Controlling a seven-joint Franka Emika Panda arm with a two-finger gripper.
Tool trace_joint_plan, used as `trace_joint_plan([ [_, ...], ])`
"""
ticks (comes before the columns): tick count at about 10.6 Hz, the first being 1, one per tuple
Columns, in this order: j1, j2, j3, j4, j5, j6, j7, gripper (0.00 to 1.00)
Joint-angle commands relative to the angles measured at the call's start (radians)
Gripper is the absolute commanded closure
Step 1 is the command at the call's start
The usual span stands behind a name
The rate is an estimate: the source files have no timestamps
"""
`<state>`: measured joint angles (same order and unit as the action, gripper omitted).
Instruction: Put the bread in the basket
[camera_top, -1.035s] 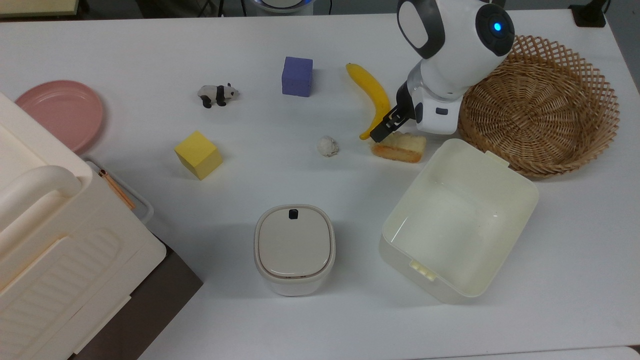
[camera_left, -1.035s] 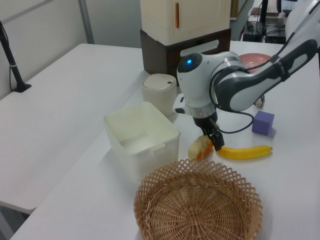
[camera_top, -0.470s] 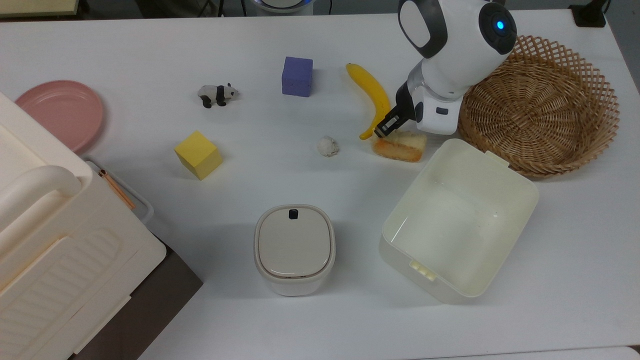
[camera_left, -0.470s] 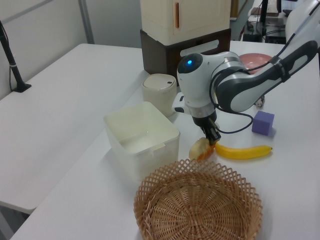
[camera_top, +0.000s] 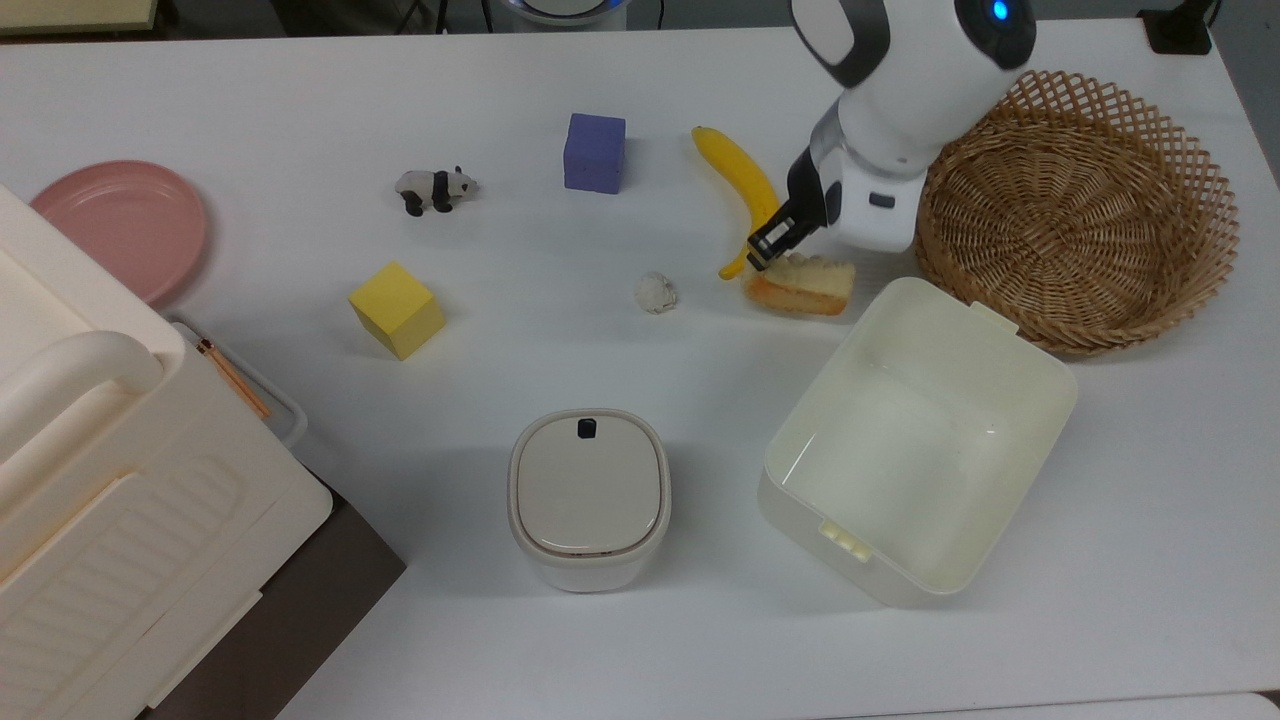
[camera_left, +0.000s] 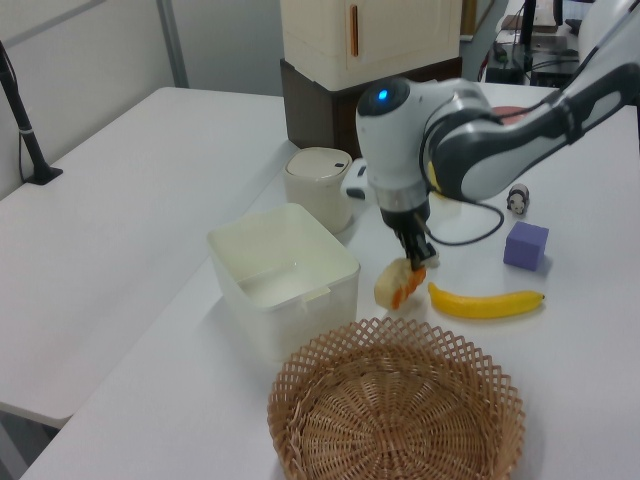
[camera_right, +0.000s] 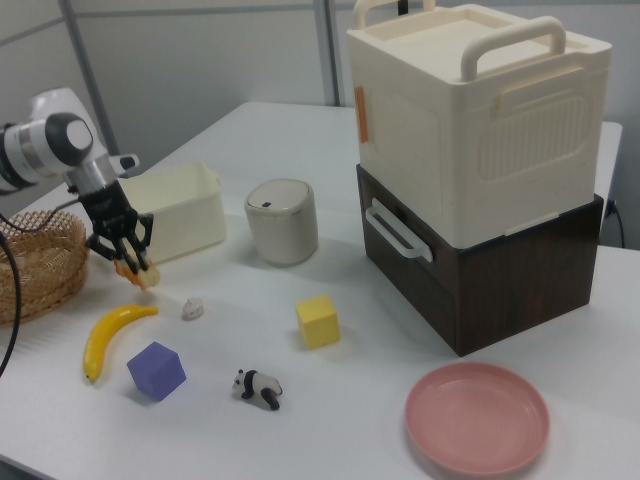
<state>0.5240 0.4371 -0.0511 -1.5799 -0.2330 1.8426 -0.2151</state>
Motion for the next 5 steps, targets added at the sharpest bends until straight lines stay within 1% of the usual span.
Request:
trace_joint_plan([
  [1,-0.002,-0.159,0.0,-0.026,-0.008,-0.106,-0.01,0.82],
  [2,0.01,-0.185,0.002,0.0,-0.003,-0.127,0.0,0.82],
  [3,0.025,-0.184,0.011,0.044,0.006,-0.15,0.017,0.82],
  [4,0.066,-0.181,0.014,0.075,0.038,-0.169,0.058,0.81],
  [5,0.114,-0.182,0.014,0.08,0.055,-0.171,0.109,0.8],
])
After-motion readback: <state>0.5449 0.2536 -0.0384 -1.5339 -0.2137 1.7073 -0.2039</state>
